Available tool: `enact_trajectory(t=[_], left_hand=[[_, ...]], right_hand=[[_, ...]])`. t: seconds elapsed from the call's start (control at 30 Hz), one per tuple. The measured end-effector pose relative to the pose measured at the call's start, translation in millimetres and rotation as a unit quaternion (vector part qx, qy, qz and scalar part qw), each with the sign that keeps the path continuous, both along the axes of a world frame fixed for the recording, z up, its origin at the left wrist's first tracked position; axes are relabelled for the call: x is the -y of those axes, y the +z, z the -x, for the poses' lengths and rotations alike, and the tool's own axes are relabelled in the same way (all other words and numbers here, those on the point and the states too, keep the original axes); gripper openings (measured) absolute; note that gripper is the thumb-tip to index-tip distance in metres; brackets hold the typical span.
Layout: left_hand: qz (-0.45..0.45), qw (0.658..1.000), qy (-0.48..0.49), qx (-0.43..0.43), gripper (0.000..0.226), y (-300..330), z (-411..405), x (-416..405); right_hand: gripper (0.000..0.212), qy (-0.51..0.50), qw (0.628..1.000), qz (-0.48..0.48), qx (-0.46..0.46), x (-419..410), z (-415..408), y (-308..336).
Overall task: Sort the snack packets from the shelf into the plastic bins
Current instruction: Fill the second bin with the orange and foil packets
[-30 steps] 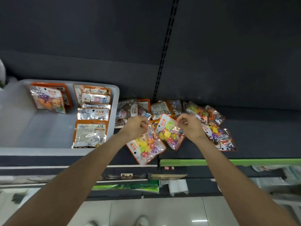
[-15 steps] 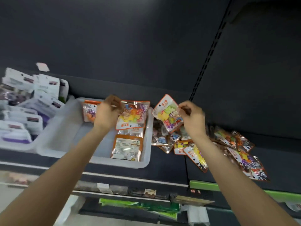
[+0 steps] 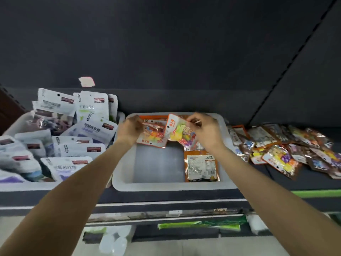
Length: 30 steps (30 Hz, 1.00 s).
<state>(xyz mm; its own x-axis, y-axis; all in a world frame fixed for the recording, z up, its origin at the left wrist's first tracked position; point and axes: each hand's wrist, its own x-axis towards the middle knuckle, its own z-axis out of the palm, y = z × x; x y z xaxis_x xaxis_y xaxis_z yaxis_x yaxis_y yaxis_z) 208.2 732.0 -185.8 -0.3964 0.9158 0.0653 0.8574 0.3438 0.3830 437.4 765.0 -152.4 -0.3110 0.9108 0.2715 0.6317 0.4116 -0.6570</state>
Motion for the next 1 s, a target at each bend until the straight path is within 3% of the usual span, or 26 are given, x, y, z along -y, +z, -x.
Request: enact_trajectory(t=[0.2, 0.4, 0.57, 0.8, 1.0], left_hand=[[-0.02, 0.995, -0.043, -0.088, 0.026, -11, 28, 0], [-0.023, 0.998, -0.055, 0.003, 0.026, -9, 38, 7], [0.007, 0.997, -0.079, 0.016, 0.032, -7, 38, 11], [0.037, 0.994, -0.098, -0.021, 0.037, 0, 20, 15], [-0.002, 0.989, -0.143, 0.026, 0.033, 11, -30, 18]], right_hand=[[0.018, -0.031, 0.995, 0.023, 0.089, 8, 55, -19], [0.017, -0.031, 0.989, 0.085, 0.119, -7, 106, -41], [0.02, -0.008, 0.988, 0.112, 0.107, -8, 123, -54], [0.031, 0.031, 0.989, 0.113, 0.088, -3, 105, -49], [0.024, -0.018, 0.998, 0.01, 0.052, 8, 28, -26]])
